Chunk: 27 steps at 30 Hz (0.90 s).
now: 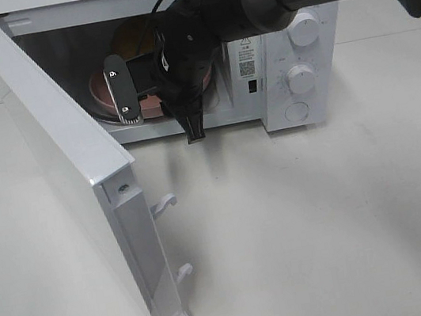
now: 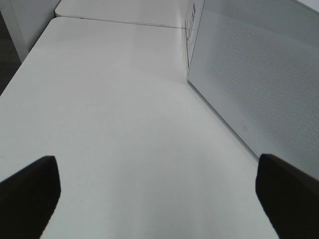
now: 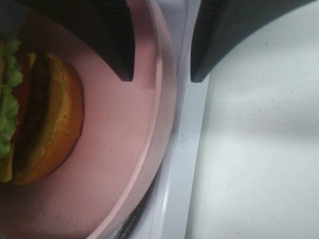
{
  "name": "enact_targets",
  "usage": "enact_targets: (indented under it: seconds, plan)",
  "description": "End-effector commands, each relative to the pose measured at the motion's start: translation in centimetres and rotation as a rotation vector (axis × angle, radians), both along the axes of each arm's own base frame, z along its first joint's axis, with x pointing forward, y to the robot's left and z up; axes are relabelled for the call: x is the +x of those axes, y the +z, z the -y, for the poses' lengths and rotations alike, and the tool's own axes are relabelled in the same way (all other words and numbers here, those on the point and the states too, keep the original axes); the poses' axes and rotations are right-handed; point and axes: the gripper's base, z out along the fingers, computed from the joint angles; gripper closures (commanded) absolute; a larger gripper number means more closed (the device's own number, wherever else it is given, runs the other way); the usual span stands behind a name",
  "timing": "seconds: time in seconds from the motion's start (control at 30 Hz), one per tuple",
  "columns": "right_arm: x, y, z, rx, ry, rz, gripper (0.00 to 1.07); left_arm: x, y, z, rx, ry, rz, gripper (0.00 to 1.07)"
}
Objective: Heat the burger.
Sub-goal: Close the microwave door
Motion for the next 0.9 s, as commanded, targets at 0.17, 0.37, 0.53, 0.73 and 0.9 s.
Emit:
enact_targets:
  seconds: [0.17, 0.37, 0.53, 0.73, 0.9]
  plan:
    - [-0.5, 0.5, 0.2, -0.003, -0.027, -0.020, 0.66, -0.3, 0.0, 0.0, 0.000, 0.002, 0.016, 0.06]
    - [-1.2, 0.8, 0.7, -0.002, -0.025, -0.024, 0.61, -0.3, 0.0, 0.0, 0.000, 0.002, 0.016, 0.06]
    - [-1.7, 1.1, 1.0, 0.023, -0.042, -0.030, 0.53, -0.3, 0.0, 0.0, 0.000, 0.002, 0.016, 0.06]
    - [-2.3, 2.1, 1.4, 0.071, -0.062, -0.019, 0.35, -0.3, 0.0, 0.0, 0.000, 0.002, 0.016, 0.06]
    - [-3.0, 2.8, 1.9, 0.074, -0.067, -0.023, 0.25, -0.3, 0.0, 0.0, 0.000, 0.002, 0.016, 0.06]
